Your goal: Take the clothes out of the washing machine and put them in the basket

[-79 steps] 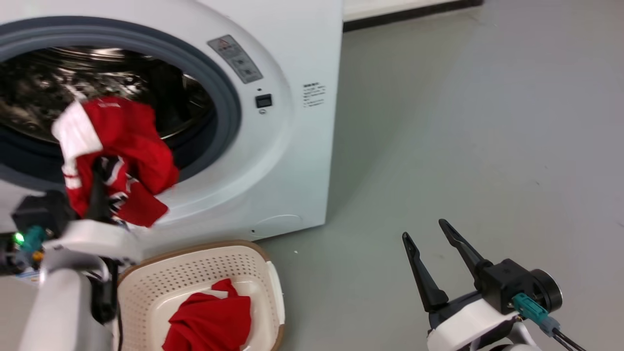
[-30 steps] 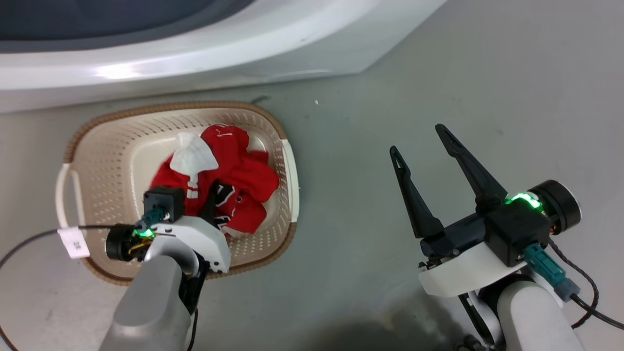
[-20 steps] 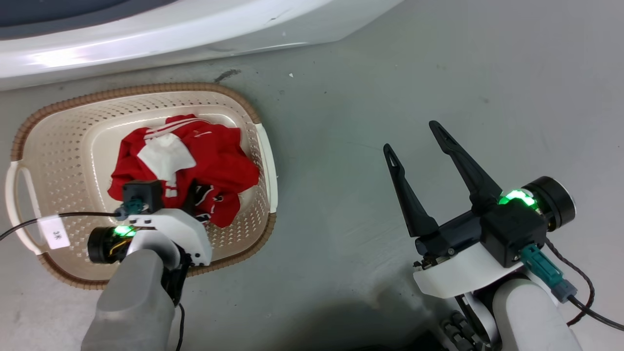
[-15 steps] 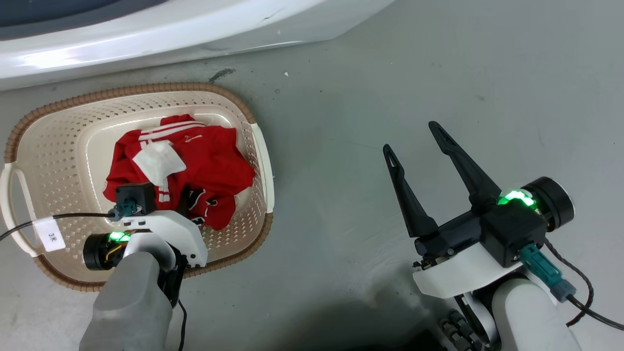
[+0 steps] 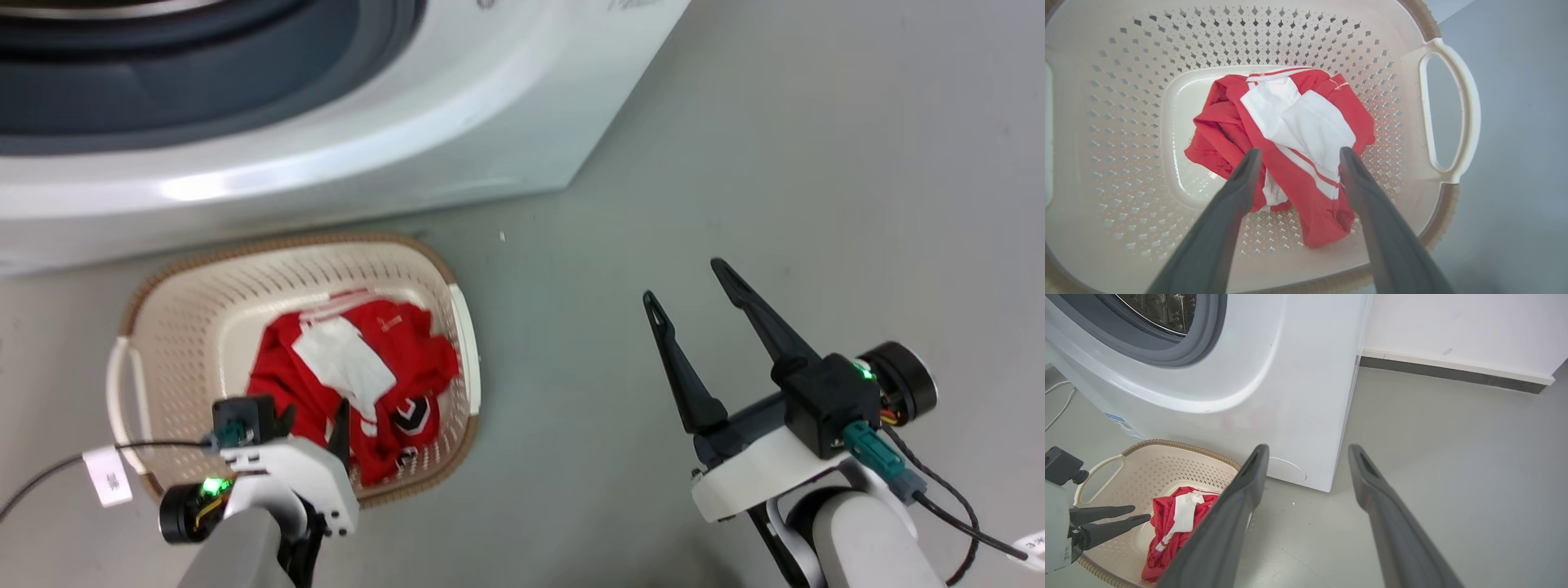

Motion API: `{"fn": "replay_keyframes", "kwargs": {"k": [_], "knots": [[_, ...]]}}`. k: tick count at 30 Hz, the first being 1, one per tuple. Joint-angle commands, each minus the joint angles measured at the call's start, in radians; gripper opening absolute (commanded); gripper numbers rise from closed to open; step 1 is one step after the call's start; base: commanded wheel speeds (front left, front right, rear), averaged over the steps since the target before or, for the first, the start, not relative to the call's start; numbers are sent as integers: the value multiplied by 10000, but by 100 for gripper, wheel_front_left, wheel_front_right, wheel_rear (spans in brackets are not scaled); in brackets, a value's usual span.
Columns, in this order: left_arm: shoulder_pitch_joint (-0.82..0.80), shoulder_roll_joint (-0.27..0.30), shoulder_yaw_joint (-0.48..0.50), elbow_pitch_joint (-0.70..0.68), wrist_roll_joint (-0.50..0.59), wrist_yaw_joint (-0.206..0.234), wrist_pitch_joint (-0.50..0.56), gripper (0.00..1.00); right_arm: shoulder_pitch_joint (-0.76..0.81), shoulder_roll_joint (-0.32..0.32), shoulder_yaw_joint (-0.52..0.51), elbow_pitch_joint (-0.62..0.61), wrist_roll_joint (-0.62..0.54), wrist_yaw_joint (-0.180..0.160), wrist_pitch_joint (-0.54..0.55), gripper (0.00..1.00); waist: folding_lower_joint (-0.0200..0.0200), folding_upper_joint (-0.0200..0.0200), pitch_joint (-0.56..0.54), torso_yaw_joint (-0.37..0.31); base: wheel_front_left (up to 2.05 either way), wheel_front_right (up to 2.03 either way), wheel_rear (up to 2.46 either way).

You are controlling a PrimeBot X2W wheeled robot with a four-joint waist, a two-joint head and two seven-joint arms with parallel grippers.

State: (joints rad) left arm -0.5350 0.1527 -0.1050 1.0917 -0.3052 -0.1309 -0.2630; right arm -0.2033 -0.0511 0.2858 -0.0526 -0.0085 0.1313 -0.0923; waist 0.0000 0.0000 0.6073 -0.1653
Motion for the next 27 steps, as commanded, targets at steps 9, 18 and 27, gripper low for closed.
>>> {"fn": "replay_keyframes", "kwargs": {"k": [9,18,27], "knots": [[1741,-316,504,-1459,276,151,-25,100,957,18,-589,334,-40,-9,210,100,0,0,-3429,688,0,0,0],[2918,-630,1089,-3882,750,222,-25,100,1731,18,-1165,137,-131,-9,525,100,0,0,-4730,1274,0,0,0],[3554,-842,1218,-6484,1425,295,-25,100,2192,18,-1634,20,-39,-9,633,100,0,0,-5517,1668,0,0,0]]}}
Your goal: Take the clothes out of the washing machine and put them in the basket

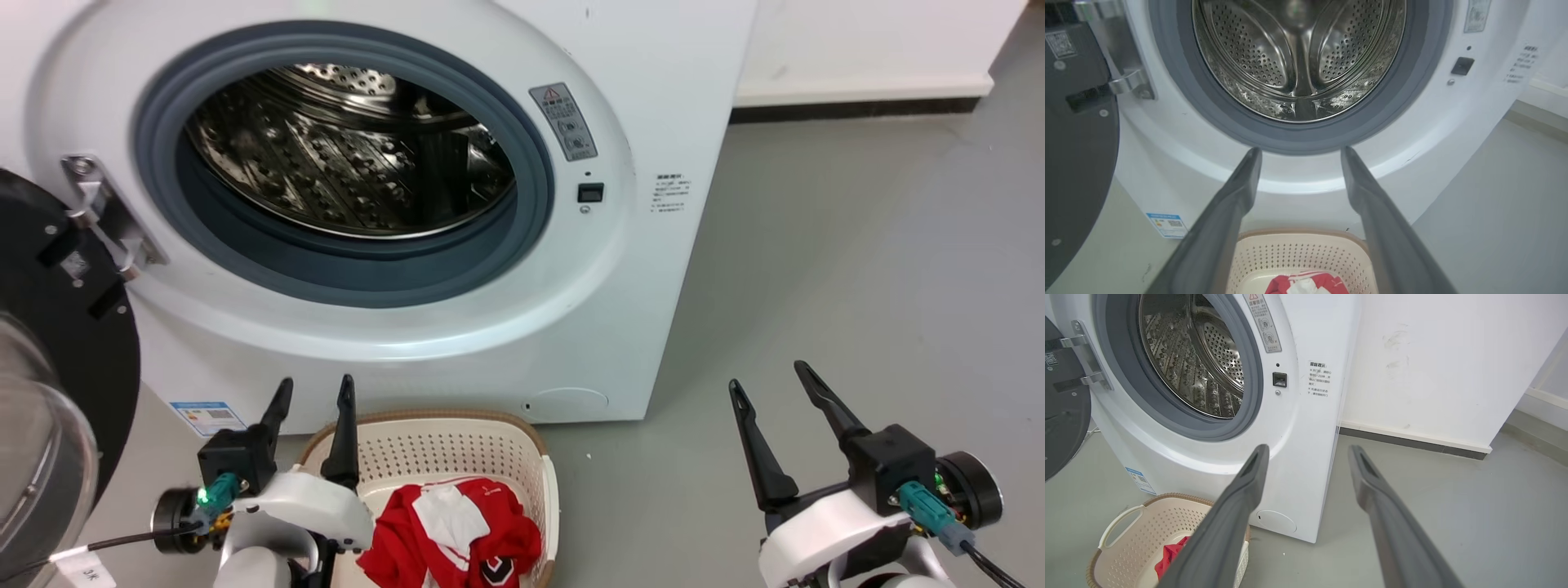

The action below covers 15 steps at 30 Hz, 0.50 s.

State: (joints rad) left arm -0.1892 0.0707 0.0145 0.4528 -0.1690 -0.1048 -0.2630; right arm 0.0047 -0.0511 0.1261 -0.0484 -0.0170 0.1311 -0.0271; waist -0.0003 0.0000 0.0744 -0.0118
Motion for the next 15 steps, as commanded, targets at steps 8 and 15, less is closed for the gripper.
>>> {"fn": "replay_keyframes", "kwargs": {"k": [8,15], "knots": [[807,90,-97,-2498,779,179,-25,100,522,18,-480,-183,59,-7,48,100,3,0,-670,216,0,0,0],[1767,277,-219,-3539,1041,293,33,100,973,19,-669,-285,67,-7,100,100,3,0,-1011,254,0,0,0]]}}
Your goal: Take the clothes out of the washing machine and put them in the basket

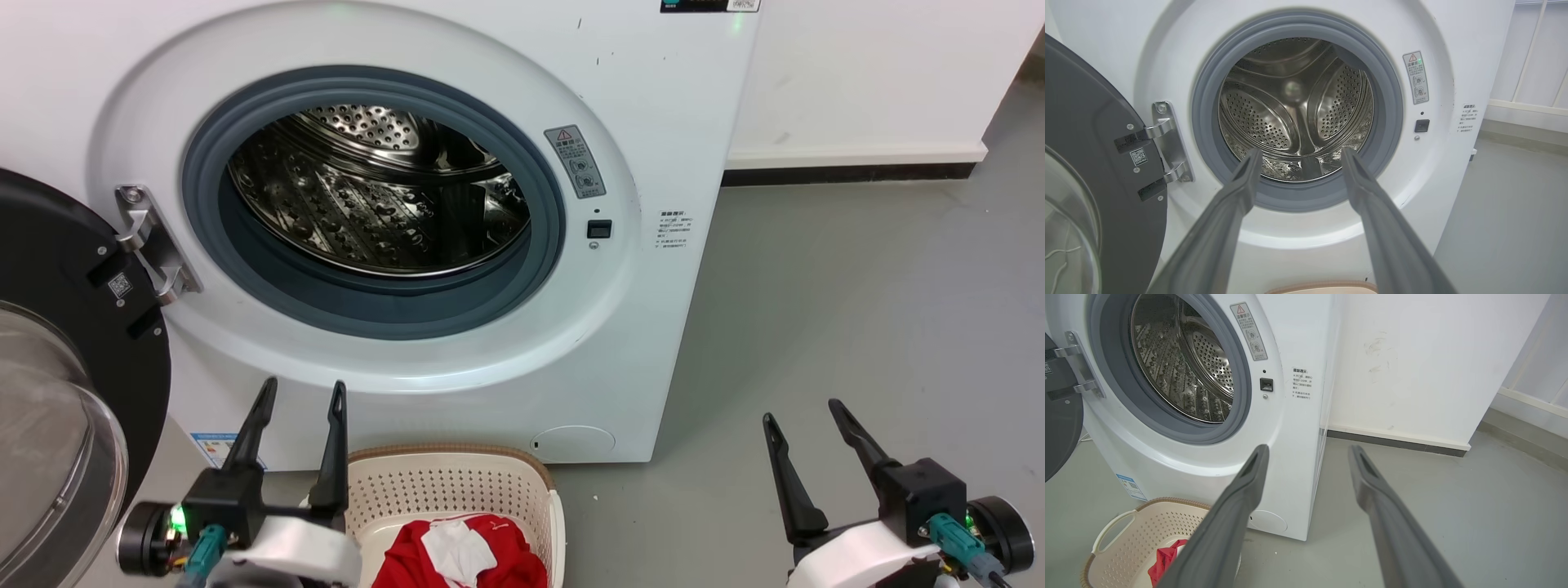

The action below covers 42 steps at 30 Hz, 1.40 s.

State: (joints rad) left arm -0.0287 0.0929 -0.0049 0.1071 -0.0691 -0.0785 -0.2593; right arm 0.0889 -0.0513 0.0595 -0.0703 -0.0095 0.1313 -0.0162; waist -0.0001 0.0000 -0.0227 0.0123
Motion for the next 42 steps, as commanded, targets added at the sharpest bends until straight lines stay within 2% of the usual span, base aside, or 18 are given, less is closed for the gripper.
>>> {"fn": "replay_keyframes", "kwargs": {"k": [1,10,27,28,31,42], "knots": [[291,66,-37,-155,31,53,85,100,183,21,-5,-76,0,-9,11,100,1,0,-62,16,0,0,0],[983,16,-74,-521,-130,217,459,100,381,20,-62,-143,73,-10,68,100,1,0,-112,34,0,0,0],[1041,183,-93,-583,-263,384,563,100,397,20,49,-135,159,-9,42,100,1,0,-86,-105,0,0,0],[908,166,-108,-491,-237,346,543,0,340,0,56,-102,109,0,75,0,1,0,-86,-105,0,0,0],[942,144,-129,-287,-257,343,560,0,386,0,74,92,126,0,76,0,1,0,-85,-107,0,0,0],[596,56,138,27,-2703,201,1126,0,19,-175,5,528,2944,-1,84,0,1,0,-52,-107,0,0,0]]}}
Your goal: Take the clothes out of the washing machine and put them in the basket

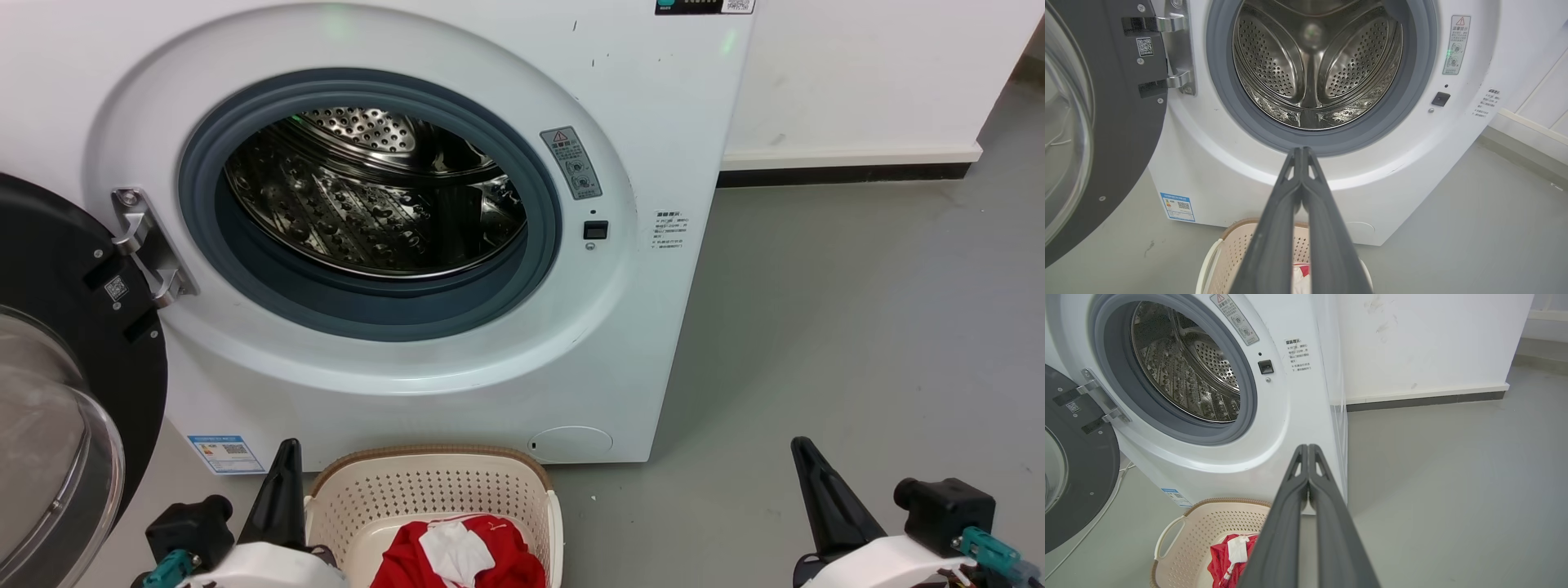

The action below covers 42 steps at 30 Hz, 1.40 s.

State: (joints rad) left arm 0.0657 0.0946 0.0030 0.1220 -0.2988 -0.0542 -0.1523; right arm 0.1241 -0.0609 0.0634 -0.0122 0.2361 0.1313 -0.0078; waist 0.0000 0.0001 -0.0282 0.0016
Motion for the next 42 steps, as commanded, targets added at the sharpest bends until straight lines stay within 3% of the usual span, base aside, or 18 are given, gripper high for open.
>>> {"fn": "replay_keyframes", "kwargs": {"k": [1,8,42], "knots": [[-348,39,60,-123,-405,-42,56,0,-333,-79,-33,-53,487,-1,0,0,0,-1,3,0,0,0,0],[-549,-33,195,44,-2373,-156,426,0,-671,-187,-123,354,2684,-2,43,0,0,-1,34,-2,0,0,0],[-1140,-229,625,586,-7370,-444,1472,0,-1451,-311,-548,1353,8119,-3,314,0,0,-1,133,-7,0,0,0]]}}
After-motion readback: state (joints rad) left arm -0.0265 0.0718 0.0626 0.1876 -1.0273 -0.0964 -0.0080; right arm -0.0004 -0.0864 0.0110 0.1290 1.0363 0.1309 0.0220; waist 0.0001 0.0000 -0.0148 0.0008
